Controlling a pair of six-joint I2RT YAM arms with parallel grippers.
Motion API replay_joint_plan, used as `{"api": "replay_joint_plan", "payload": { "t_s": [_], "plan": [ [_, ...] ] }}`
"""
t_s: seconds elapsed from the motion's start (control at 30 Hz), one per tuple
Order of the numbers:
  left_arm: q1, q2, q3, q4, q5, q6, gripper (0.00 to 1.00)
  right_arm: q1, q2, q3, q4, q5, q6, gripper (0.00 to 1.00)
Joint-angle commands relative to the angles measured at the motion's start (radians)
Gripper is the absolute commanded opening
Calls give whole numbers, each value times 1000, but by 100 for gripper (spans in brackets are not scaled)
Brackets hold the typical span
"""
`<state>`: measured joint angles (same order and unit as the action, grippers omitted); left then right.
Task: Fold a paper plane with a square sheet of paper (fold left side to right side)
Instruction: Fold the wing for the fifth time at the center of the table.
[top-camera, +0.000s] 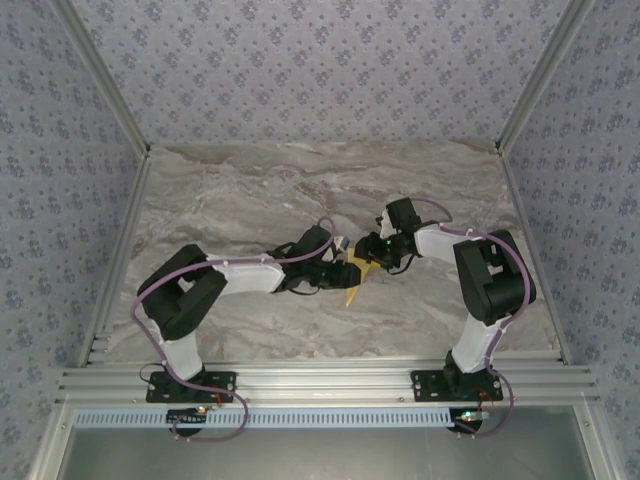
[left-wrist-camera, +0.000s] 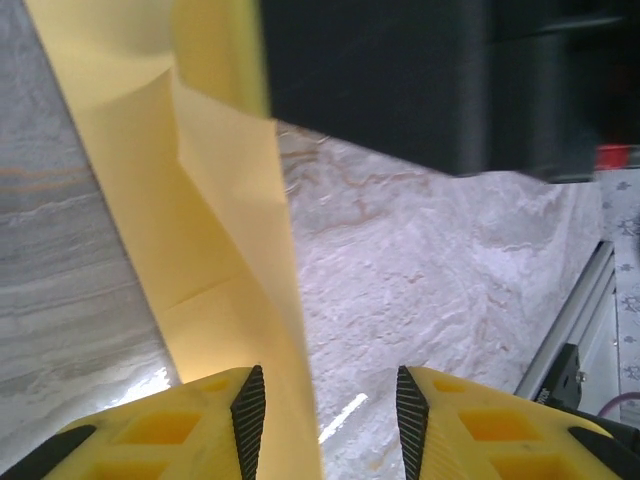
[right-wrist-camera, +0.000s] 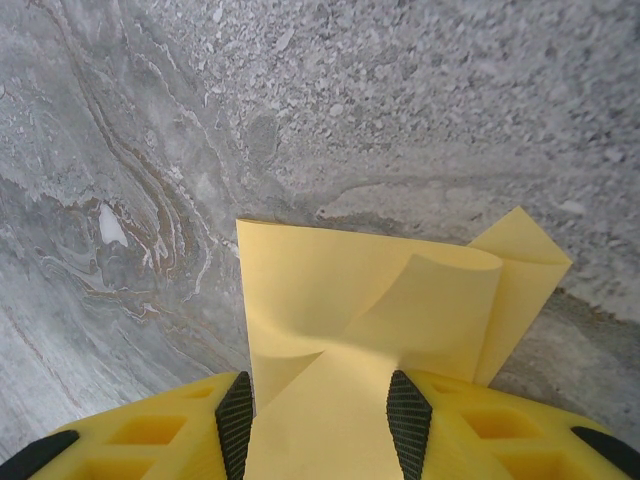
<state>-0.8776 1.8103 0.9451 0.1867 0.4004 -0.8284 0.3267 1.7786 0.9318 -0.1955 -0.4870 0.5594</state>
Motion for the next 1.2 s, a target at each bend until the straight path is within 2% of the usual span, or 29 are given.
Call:
{"api": "replay_joint_plan", "payload": {
  "t_s": [0.0, 0.2, 0.9, 1.17],
  "plan": [
    [-6, 24, 41, 30, 24, -5, 41, -3, 57, -48, -97, 85, -17, 47],
    [-9, 40, 42, 43, 36, -8, 37, -2, 61, -45, -97, 86, -17, 47],
    [-22, 70, 52, 46, 55, 8, 13, 3, 65, -36, -108, 87, -19, 47],
    [-24, 57, 13, 66, 51, -4, 11, 4, 67, -34, -111, 88, -21, 47]
  ]
}}
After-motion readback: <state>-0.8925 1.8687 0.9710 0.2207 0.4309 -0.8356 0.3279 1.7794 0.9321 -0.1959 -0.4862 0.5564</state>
